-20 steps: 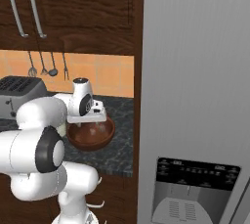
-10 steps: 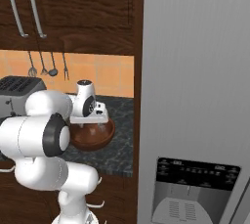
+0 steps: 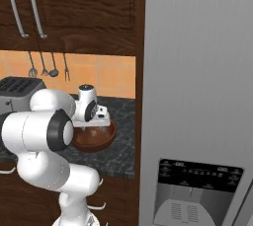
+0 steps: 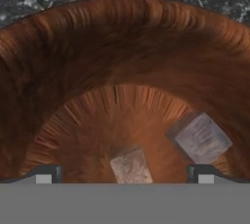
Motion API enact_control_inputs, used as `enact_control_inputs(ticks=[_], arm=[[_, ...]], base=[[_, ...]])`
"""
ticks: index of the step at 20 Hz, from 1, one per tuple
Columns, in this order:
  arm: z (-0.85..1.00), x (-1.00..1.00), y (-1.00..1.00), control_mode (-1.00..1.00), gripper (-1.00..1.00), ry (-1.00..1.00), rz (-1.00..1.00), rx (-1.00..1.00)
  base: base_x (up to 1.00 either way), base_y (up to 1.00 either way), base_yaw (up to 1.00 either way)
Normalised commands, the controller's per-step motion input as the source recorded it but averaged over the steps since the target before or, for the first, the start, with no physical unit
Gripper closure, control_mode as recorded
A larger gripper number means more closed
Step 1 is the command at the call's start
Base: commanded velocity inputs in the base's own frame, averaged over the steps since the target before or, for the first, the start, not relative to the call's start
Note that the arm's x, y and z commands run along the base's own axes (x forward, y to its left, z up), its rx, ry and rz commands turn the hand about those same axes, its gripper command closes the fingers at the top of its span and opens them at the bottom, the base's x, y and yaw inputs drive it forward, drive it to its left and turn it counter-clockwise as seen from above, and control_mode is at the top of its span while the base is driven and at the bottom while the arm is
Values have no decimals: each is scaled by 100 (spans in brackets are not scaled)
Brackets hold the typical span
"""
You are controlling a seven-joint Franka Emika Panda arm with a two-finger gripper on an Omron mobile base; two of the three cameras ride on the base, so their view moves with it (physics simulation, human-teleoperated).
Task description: Grab a lemon wedge from the fridge and one ice cube from the ice bowl, and put them in the glass of lemonade.
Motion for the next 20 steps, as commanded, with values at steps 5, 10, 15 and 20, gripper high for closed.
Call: enact_control_inputs(ticks=[5, 10, 15, 20], arm=[[-18, 0, 0, -100, -100, -9, 0, 0], [-19, 0, 0, -100, -100, -10, 0, 0], [-18, -3, 0, -100, -100, -5, 0, 0], [0, -11, 5, -100, -100, -3, 0, 0]], base=[[0, 0, 0], [0, 0, 0], [0, 0, 0], [0, 0, 0]])
